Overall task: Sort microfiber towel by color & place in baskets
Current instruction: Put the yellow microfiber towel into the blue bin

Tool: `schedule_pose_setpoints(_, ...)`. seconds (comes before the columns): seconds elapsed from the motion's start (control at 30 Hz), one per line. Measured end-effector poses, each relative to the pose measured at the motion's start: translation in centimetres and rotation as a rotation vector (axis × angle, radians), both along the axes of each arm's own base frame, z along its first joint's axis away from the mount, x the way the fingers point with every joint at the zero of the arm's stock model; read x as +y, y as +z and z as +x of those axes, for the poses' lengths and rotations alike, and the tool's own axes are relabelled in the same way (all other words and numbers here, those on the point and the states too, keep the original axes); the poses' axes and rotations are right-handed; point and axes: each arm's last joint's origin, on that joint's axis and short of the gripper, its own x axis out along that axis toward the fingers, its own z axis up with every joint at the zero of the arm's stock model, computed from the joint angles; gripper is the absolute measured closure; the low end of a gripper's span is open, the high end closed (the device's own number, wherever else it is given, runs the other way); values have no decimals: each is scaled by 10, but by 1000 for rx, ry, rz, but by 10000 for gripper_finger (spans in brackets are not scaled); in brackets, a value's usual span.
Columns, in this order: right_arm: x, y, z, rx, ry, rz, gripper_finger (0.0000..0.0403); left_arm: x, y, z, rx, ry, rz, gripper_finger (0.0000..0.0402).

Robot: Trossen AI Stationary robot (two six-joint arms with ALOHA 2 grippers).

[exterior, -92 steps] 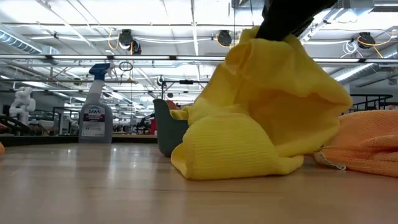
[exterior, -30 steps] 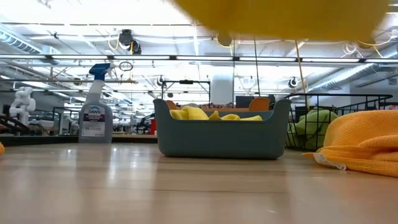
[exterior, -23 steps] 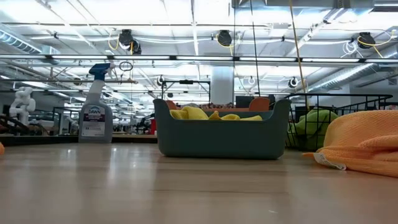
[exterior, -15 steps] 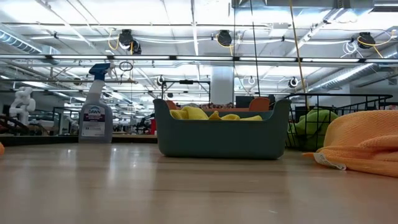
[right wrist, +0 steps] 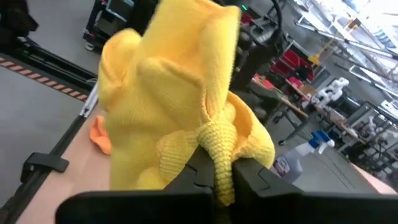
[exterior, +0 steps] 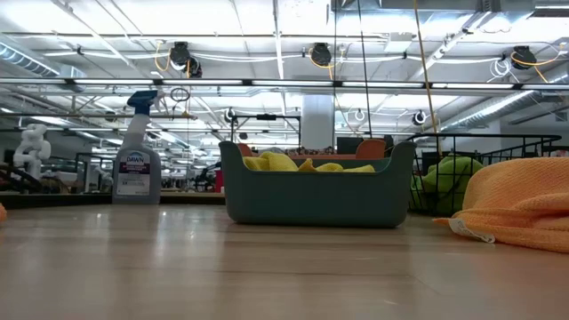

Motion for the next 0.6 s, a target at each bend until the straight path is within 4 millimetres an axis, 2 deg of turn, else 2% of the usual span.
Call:
schedule_pose_setpoints(0.17,-7,-2,6,2,-31,43,397,-7,5,-4,-46,-23,7,159)
schedule_pose_setpoints(0.37,-10,-6,8,12,-60,125,384,-10,11,-8,-106,70,23,250)
schedule_pose_setpoints(0.47,-10,-8,8,11,-65,173,356,-10,10,-8,-106,85,27,301)
schedule_pose_setpoints(0.6,-11,-9,10,34,-16,245,296,-9,11,-7,-106,89,27,373)
